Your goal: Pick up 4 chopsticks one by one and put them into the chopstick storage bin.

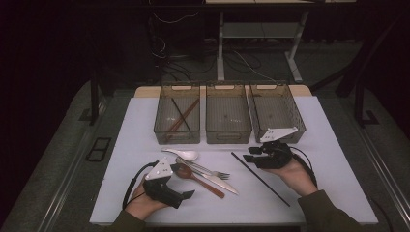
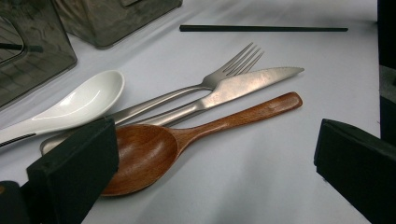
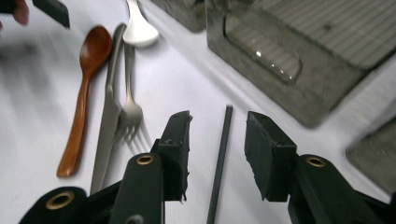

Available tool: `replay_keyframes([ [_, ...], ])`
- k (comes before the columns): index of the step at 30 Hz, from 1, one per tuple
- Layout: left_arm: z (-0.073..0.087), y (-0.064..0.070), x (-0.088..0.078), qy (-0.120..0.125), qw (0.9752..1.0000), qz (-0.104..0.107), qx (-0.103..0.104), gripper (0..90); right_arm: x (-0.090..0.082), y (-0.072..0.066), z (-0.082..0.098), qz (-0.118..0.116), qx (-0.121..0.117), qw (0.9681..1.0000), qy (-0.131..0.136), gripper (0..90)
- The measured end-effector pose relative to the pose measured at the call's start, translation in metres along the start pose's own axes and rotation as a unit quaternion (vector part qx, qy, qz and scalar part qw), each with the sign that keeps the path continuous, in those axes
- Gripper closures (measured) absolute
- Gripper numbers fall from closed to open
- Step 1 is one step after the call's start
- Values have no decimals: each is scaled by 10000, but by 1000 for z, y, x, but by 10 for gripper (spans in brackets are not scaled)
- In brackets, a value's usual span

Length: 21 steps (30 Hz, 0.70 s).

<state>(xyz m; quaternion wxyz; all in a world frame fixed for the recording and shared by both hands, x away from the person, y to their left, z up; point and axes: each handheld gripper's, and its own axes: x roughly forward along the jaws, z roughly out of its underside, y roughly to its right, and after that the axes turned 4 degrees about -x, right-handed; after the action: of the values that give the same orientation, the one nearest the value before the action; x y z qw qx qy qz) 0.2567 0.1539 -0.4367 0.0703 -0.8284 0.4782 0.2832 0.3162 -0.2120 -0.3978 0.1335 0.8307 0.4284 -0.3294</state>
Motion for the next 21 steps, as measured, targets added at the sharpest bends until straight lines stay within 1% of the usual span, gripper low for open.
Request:
replay_keyframes([
  [7,0,0,-1,6,10000,-10,3,0,-8,-5,17,17,66,10000,-53,616],
  [10,0,0,0,2,10000,-12,-2,0,-9,-7,26,5,70,9999,-145,623],
  [12,0,0,-1,-8,10000,-14,8,0,-10,-8,32,-14,96,9998,-174,642],
  [14,0,0,-1,0,10000,-13,2,0,-11,-9,37,-40,101,9996,-259,652],
  [15,0,0,0,-3,10000,-11,4,0,-11,-10,40,-12,80,9995,-292,661],
  [17,0,0,0,-15,10000,-13,7,0,-11,-10,46,-23,129,9993,-341,674],
  [19,0,0,0,-8,10000,-10,5,0,-11,-10,51,53,154,9992,-373,684],
  [21,0,0,0,-8,10000,-13,4,0,-10,-10,55,72,192,9988,-440,697],
])
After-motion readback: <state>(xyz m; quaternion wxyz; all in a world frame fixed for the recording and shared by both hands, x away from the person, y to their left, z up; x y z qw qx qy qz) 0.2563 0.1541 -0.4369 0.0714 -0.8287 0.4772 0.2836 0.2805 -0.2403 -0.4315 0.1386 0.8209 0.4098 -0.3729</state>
